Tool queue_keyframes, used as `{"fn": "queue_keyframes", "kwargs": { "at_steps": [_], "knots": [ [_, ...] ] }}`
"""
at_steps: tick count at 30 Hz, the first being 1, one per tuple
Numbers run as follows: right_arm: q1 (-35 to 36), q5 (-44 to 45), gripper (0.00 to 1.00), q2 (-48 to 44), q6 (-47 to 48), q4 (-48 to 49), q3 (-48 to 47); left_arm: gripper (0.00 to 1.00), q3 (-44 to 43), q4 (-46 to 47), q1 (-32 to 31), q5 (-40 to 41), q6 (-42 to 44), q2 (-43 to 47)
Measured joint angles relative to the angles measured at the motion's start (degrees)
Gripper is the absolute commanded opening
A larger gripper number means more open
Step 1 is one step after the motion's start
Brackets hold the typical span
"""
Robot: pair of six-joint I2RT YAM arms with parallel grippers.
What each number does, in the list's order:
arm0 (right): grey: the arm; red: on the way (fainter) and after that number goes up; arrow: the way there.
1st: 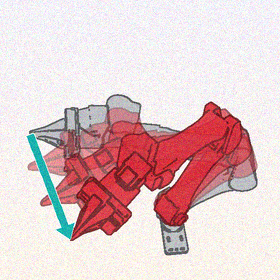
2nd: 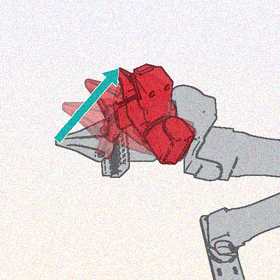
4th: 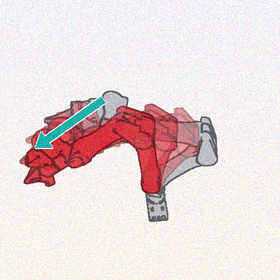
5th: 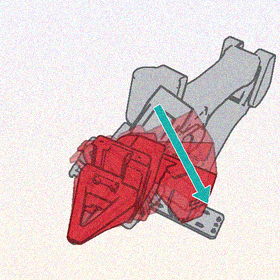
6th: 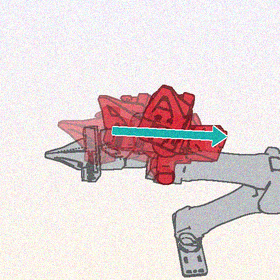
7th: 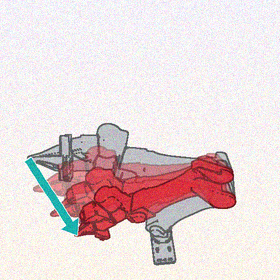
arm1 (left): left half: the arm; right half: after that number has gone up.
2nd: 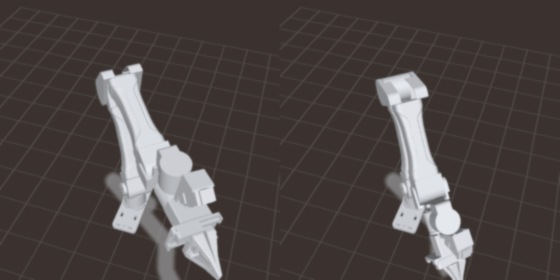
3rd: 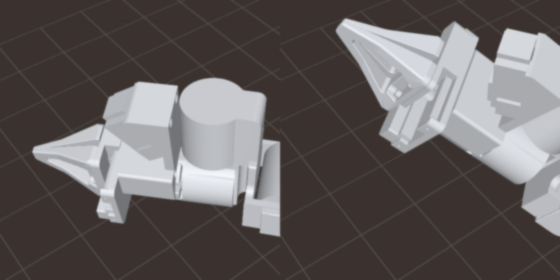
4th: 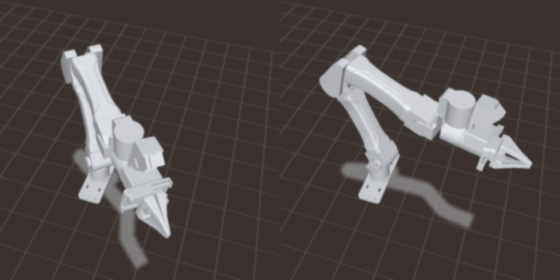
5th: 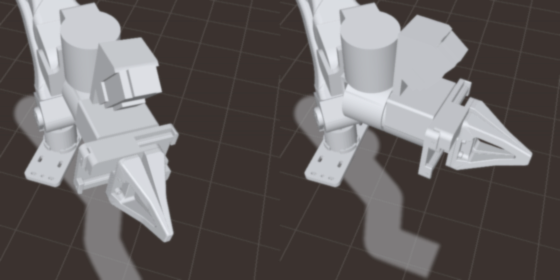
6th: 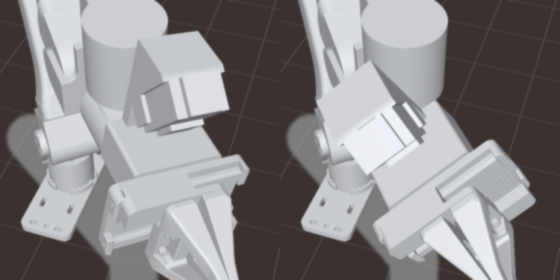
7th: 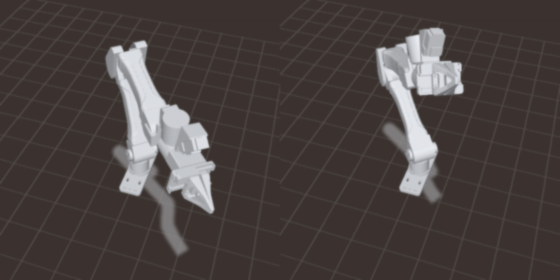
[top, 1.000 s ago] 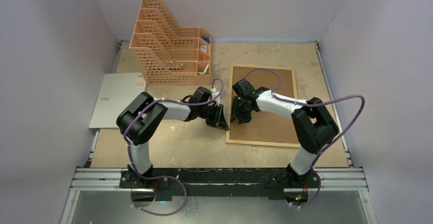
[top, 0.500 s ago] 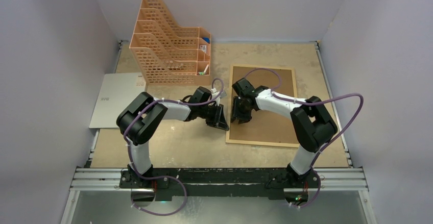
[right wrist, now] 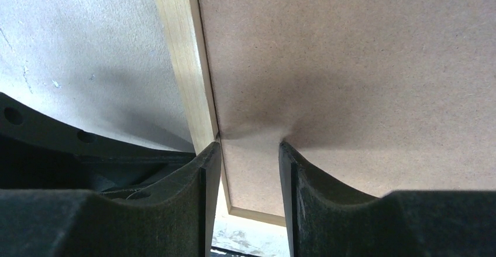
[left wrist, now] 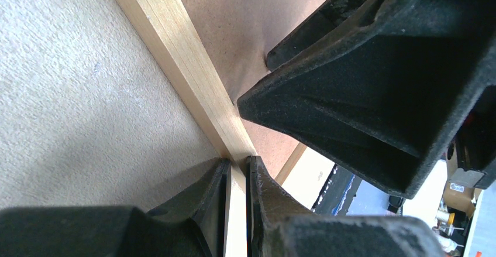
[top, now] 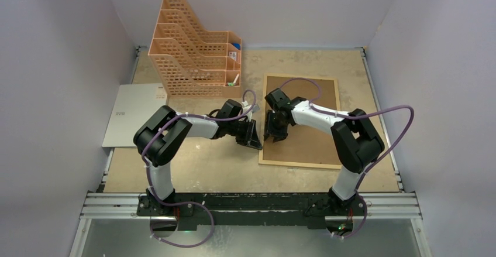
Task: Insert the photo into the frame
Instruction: Adjust the photo frame at the center of the board.
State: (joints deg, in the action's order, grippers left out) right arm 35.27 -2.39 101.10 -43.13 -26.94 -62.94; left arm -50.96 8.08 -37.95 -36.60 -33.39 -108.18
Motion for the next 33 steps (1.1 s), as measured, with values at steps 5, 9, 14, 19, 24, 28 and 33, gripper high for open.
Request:
{"fn": "queue_keyframes", "kwargs": {
  "at_steps": [5,9,14,19,24,28,33],
  "knots": [
    [0.0,0.2,0.42,0.8,-0.4,-1.2,-1.0,0.02,-0.1,0.0,0.0,-0.1,0.0,0.0],
    [0.0,0.3,0.43,1.2,-0.8,-1.9,-1.5,0.01,-0.1,0.0,0.0,-0.1,0.0,0.0],
    [0.0,0.3,0.44,1.7,-1.0,-2.5,-2.1,0.02,-0.1,-0.1,0.0,-0.1,0.0,-0.1],
    [0.0,0.3,0.45,1.7,-1.2,-2.5,-2.1,0.01,-0.2,-0.2,0.0,-0.3,0.0,-0.2],
    [0.0,0.3,0.44,1.8,-1.4,-2.5,-2.1,0.02,-0.3,-0.3,0.0,-0.3,0.0,-0.3],
    [0.0,0.4,0.43,2.5,-1.4,-3.4,-3.0,0.02,-0.3,-0.3,0.0,-0.3,0.0,-0.3],
    [0.0,0.5,0.43,3.6,-1.4,-4.7,-4.2,0.01,-0.3,-0.3,0.0,-0.3,0.0,-0.4]
  ]
}}
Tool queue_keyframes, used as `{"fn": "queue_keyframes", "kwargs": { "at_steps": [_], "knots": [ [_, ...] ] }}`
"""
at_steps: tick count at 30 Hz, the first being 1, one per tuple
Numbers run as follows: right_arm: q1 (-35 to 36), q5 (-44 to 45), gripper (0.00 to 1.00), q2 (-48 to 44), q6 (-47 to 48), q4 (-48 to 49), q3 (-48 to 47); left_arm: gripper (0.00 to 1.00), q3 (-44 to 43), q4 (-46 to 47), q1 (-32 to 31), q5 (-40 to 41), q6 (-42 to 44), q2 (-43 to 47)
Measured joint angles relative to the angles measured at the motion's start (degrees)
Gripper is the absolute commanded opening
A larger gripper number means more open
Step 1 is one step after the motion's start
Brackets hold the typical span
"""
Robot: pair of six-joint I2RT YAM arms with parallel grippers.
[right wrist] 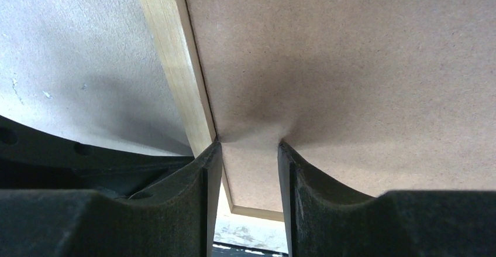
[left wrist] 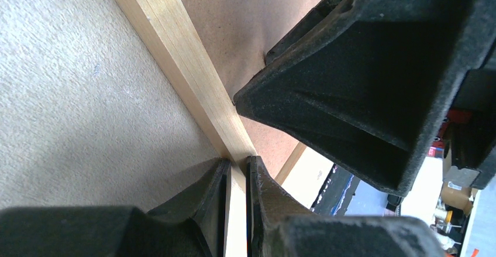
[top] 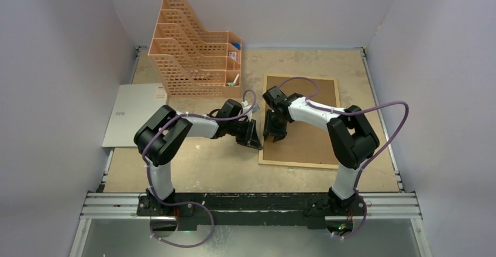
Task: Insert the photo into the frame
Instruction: Adjust the photo frame at the center of the board.
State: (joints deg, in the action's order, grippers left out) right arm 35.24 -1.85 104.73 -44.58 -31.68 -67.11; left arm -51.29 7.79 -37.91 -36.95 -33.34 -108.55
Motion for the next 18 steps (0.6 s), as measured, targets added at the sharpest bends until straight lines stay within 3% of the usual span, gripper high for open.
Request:
{"fn": "queue_keyframes", "kwargs": {
  "at_steps": [18],
  "knots": [
    [1.8,4.0,0.38,4.1,-1.5,-5.7,-4.6,0.01,-1.0,-1.9,0.1,-0.4,0.0,-0.6]
  ]
}}
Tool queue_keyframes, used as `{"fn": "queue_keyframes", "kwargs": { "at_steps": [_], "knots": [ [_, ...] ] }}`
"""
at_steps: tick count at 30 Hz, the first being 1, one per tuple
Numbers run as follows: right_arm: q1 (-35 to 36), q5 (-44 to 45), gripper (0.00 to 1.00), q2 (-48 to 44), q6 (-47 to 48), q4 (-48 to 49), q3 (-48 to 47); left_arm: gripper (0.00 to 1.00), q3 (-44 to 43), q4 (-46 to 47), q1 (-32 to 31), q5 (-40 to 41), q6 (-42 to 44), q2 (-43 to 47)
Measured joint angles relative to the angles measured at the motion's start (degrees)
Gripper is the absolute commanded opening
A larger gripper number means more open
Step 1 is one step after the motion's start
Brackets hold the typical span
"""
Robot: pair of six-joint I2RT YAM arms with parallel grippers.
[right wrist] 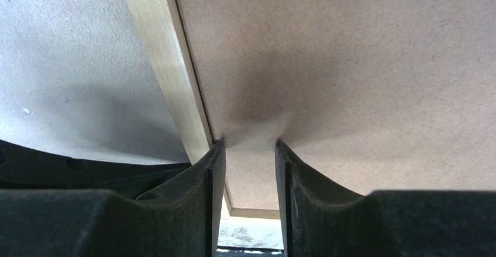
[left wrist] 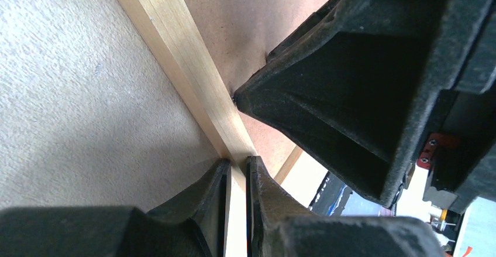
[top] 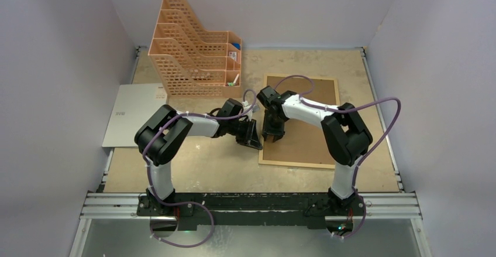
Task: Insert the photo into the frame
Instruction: Adjust the photo frame at the center of the board.
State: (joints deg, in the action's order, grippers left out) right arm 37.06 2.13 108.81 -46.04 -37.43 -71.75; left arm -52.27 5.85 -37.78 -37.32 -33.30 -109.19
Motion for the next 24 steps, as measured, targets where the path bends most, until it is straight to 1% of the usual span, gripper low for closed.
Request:
{"fn": "queue_keyframes", "kwargs": {
  "at_steps": [7,17,21,24],
  "knots": [
    [1.3,2.6,0.38,1.0,0.0,-1.3,-1.0,0.01,-0.3,-0.8,0.0,0.0,0.0,-0.2],
    [2.3,4.4,0.35,3.9,0.0,-4.5,-4.0,0.0,-0.2,-1.4,-0.1,0.7,0.0,0.6],
    [2.3,4.4,0.39,4.4,-0.4,-5.4,-5.0,0.0,0.1,-1.7,-0.4,2.1,0.0,1.4],
    [2.5,4.7,0.42,2.8,-0.9,-4.3,-3.8,0.0,0.1,-2.0,-0.6,3.0,0.1,1.8]
  ]
}}
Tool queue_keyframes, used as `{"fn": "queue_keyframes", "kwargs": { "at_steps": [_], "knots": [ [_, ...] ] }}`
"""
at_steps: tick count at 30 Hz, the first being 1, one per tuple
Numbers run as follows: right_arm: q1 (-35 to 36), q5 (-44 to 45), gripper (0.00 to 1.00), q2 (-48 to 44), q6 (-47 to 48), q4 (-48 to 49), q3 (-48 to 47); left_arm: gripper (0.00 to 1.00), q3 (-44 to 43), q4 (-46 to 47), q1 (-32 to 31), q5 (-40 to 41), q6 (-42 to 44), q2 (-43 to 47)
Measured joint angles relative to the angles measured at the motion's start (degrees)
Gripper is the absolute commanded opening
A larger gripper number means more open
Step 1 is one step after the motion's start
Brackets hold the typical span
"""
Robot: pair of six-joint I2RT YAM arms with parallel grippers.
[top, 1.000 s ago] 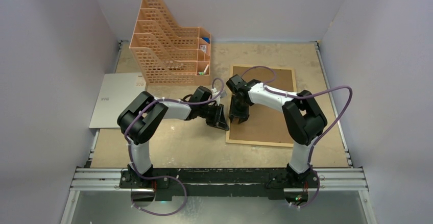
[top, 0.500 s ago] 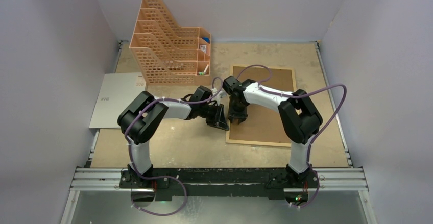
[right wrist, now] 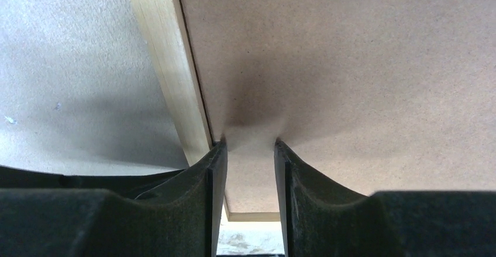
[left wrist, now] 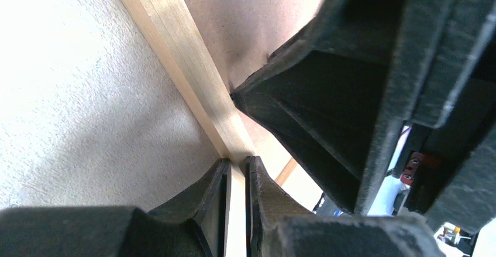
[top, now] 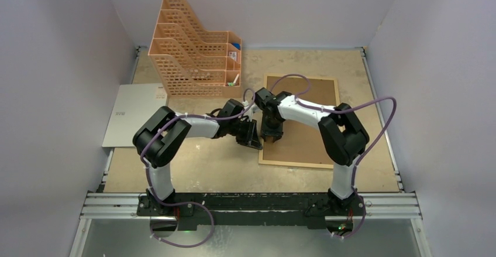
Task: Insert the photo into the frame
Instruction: Adjust the photo frame at the center of the board.
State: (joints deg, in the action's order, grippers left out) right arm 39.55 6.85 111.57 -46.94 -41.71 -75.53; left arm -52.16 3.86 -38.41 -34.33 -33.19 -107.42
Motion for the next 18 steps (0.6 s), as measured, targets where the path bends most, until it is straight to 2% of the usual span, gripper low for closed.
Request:
{"fn": "queue_keyframes", "kwargs": {
  "at_steps": [9,18],
  "knots": [
    [0.8,1.4,0.44,-9.0,-0.3,10.3,8.4,0.0,-1.8,-2.5,-0.3,0.6,2.6,0.2],
    [-3.0,5.1,0.42,-11.5,-0.4,13.9,6.3,0.04,-5.3,-7.7,2.3,2.2,6.3,0.2]
  ]
}}
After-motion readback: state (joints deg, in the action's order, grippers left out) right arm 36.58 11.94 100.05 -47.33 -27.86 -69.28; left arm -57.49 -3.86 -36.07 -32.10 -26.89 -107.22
